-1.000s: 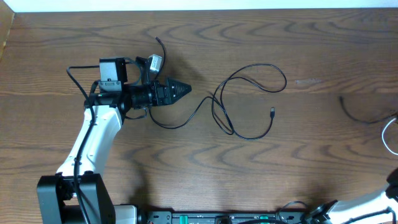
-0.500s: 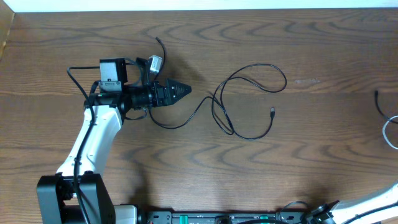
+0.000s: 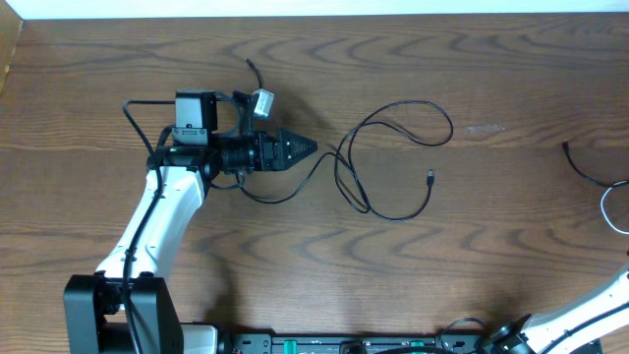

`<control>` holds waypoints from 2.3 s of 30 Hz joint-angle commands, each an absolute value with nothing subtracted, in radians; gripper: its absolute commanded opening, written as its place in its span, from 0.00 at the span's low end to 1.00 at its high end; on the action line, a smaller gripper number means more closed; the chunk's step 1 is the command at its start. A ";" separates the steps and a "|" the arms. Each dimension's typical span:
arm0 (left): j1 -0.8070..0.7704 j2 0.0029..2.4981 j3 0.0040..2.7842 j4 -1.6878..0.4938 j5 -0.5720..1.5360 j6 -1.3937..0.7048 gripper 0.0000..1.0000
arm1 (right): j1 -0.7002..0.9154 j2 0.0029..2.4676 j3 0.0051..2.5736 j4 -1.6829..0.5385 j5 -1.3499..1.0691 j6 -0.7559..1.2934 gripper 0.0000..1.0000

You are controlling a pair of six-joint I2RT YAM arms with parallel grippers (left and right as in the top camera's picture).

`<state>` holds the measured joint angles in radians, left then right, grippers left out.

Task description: Untangle cables

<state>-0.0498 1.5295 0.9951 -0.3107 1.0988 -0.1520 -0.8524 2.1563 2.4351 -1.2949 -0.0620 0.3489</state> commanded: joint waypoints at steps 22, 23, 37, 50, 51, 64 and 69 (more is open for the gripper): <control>-0.052 1.520 0.999 -0.310 1.138 -0.130 0.93 | -0.831 2.162 2.445 -1.293 -0.022 0.377 0.99; -0.052 1.520 0.999 -0.310 1.138 -0.130 0.93 | -0.831 2.162 2.445 -1.297 -0.009 0.378 0.99; -0.052 1.520 0.999 -0.310 1.138 -0.127 0.93 | -0.818 2.162 2.445 -1.336 -0.089 0.371 0.99; -0.038 1.513 0.999 -0.297 1.114 -0.083 0.93 | -0.583 2.069 2.445 -1.340 -0.327 -0.083 0.99; -0.031 1.507 0.999 -0.298 1.110 -0.083 0.93 | -0.563 2.065 2.445 -1.340 -0.313 -0.069 0.99; 0.098 1.299 0.999 -0.432 0.978 -0.037 0.93 | -0.264 1.701 2.107 -1.163 -0.035 -0.016 0.99; 0.098 1.274 0.999 -0.433 0.973 -0.038 0.93 | -0.139 1.573 1.707 -0.967 -0.041 -0.015 0.99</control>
